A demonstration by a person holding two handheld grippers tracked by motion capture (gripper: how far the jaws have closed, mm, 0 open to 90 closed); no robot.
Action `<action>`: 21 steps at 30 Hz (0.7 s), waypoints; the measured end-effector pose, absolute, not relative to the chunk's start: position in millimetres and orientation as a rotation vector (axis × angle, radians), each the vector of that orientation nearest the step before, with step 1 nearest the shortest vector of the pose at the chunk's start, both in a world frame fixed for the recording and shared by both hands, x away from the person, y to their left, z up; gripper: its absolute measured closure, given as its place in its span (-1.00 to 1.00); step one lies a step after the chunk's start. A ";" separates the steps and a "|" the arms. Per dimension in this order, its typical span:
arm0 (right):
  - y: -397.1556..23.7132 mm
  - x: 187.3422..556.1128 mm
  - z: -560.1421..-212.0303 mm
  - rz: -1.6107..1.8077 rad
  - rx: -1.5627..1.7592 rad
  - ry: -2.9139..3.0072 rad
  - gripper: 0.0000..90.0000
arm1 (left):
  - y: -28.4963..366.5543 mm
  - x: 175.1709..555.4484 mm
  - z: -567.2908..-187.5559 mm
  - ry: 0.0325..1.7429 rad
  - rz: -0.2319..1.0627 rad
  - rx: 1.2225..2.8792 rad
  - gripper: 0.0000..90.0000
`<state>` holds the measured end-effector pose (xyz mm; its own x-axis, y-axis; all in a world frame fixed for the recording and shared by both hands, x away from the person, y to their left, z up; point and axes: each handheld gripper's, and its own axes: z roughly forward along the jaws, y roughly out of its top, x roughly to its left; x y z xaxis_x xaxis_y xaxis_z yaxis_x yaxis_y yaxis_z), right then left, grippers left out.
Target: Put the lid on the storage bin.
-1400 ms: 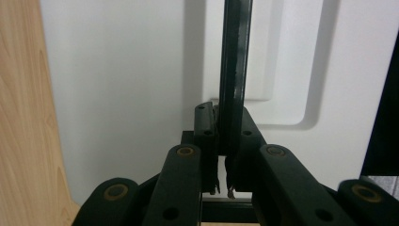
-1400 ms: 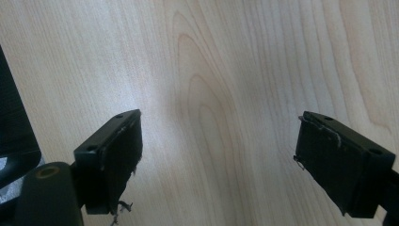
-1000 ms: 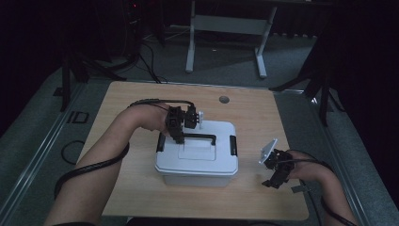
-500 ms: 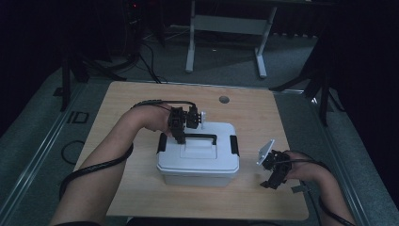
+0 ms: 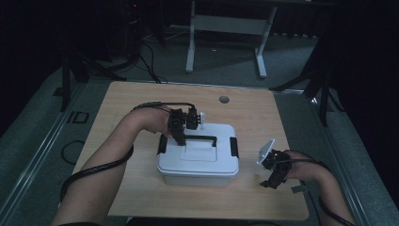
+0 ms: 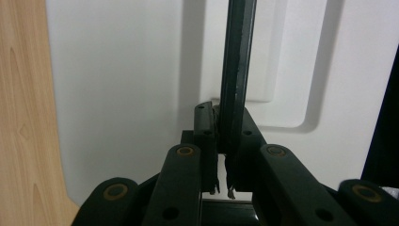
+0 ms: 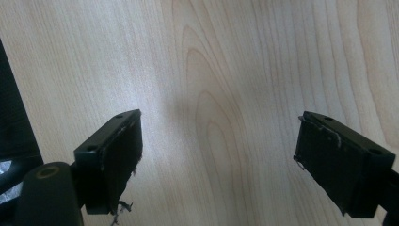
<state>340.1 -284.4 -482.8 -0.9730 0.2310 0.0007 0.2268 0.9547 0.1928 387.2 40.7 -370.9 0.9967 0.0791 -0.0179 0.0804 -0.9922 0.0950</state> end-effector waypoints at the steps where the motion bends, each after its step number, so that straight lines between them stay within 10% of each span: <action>1: -284.4 340.1 -482.8 0.302 0.362 3.084 -0.67 | 40.7 387.3 -370.6 0.124 -0.021 3.043 0.84; 7: -283.5 340.8 -483.6 0.303 0.362 3.085 -0.67 | 48.7 393.5 -366.3 0.249 0.134 2.991 -0.05; 21: -280.7 341.8 -475.9 0.347 0.366 3.062 -0.67 | 80.3 387.4 -360.7 0.356 0.176 2.769 -0.94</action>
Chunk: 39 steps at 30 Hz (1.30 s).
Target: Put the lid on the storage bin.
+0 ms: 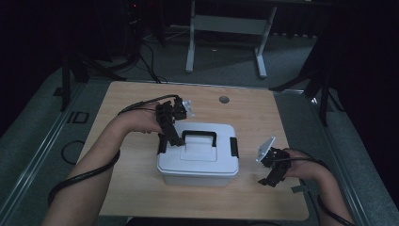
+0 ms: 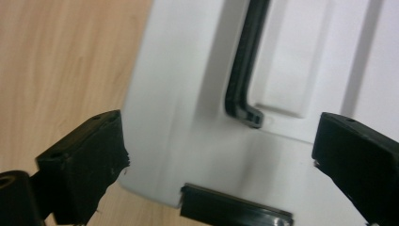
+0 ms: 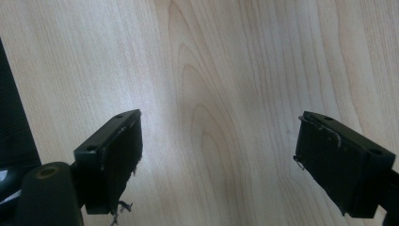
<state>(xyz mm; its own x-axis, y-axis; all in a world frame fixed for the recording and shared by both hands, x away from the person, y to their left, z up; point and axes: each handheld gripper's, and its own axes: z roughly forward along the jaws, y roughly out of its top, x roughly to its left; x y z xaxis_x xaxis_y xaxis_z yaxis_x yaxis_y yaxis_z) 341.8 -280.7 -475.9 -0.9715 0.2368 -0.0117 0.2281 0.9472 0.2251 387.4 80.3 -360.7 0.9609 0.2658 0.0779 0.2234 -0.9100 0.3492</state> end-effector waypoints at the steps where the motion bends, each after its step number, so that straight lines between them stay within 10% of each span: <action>1: -280.8 342.0 -475.7 0.341 0.365 3.060 -0.67 | 82.0 387.1 -361.0 0.363 0.181 2.766 -0.94; 39: -285.5 344.6 -472.9 0.343 0.409 3.037 -0.67 | 186.8 334.8 -387.3 0.509 0.229 2.598 -0.95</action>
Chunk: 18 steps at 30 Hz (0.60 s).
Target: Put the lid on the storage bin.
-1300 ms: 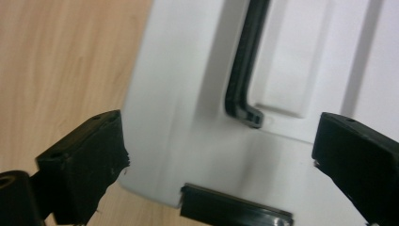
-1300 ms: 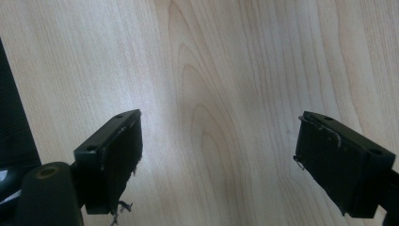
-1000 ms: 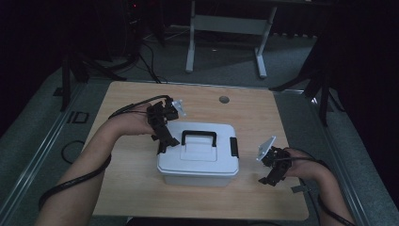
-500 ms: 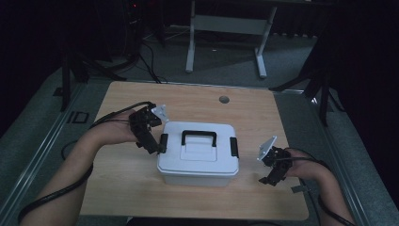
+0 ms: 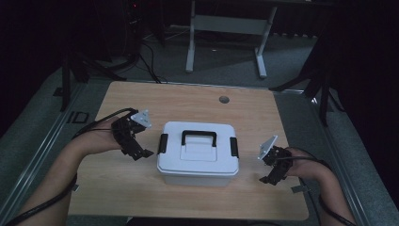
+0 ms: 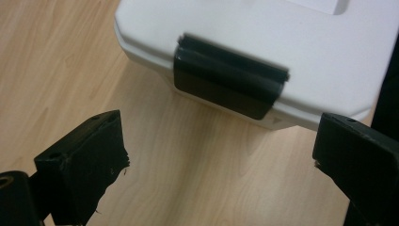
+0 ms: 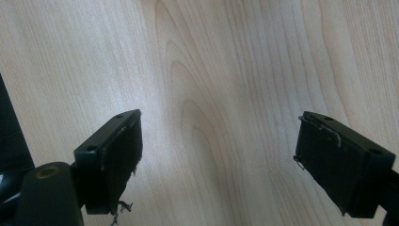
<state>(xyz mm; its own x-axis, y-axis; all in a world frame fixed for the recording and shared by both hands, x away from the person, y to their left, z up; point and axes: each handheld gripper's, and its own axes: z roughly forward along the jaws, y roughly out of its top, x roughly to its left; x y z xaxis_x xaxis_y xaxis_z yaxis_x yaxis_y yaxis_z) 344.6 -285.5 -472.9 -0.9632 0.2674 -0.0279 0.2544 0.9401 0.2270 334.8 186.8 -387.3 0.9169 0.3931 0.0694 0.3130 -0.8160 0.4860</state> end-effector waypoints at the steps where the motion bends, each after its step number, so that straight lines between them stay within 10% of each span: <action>1: -285.4 344.4 -473.7 0.334 0.408 3.039 -0.67 | 188.3 334.1 -388.5 0.507 0.224 2.600 -0.95; 18: -287.4 346.0 -475.7 0.331 0.424 3.029 -0.67 | 209.7 323.3 -428.9 0.555 0.180 2.576 -0.93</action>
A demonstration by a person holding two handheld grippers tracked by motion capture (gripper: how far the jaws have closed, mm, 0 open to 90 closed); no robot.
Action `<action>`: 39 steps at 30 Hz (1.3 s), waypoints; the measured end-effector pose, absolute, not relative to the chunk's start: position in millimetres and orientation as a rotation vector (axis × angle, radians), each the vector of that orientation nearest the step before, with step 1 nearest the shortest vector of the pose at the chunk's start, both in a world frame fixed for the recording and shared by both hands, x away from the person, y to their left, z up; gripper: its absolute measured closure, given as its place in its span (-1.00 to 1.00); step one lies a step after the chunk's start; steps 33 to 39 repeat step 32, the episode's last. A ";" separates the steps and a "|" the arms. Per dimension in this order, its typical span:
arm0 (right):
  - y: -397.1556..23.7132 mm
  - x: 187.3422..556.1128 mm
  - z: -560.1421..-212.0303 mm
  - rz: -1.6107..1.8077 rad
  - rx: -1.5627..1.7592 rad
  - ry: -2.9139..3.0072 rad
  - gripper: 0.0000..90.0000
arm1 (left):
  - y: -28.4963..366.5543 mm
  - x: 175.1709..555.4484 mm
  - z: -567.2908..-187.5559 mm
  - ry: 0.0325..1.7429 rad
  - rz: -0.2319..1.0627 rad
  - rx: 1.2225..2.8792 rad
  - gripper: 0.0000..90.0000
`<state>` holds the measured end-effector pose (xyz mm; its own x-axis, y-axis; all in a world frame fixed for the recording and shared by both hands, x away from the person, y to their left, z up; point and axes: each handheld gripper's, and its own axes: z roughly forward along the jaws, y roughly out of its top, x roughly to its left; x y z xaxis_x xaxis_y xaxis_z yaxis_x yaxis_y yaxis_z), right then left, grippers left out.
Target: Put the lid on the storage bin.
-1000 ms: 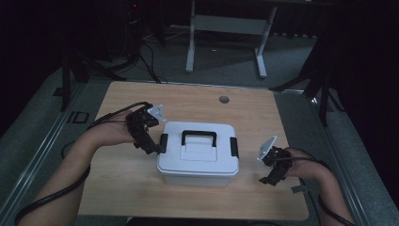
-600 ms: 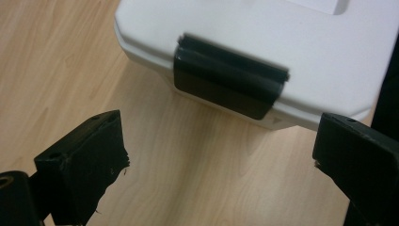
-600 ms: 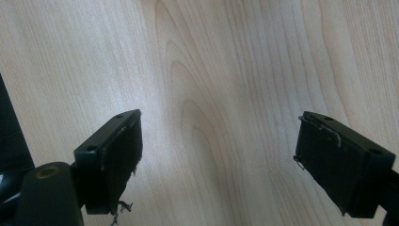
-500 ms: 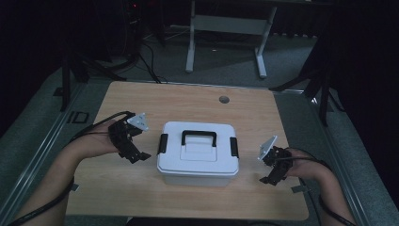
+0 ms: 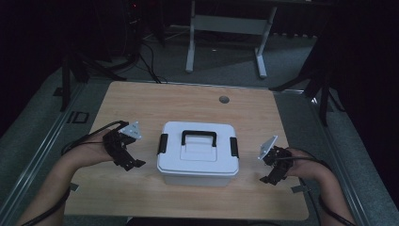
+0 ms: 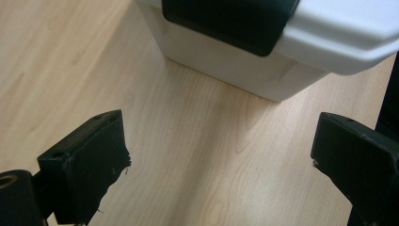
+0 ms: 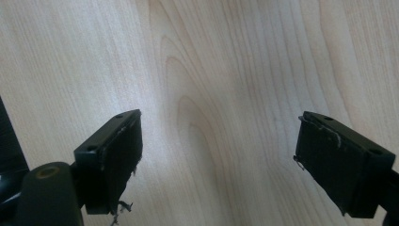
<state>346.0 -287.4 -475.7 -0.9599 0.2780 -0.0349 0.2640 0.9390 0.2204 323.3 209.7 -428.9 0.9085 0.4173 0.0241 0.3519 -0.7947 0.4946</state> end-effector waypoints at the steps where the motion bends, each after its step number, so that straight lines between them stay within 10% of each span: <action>1: -287.5 346.3 -475.3 0.342 0.426 3.028 -0.67 | 210.1 323.3 -432.2 0.572 0.165 2.578 -0.93; 39: -293.9 344.7 -487.4 0.356 0.461 3.006 -0.67 | 248.7 306.0 -505.2 0.718 0.077 2.529 -0.93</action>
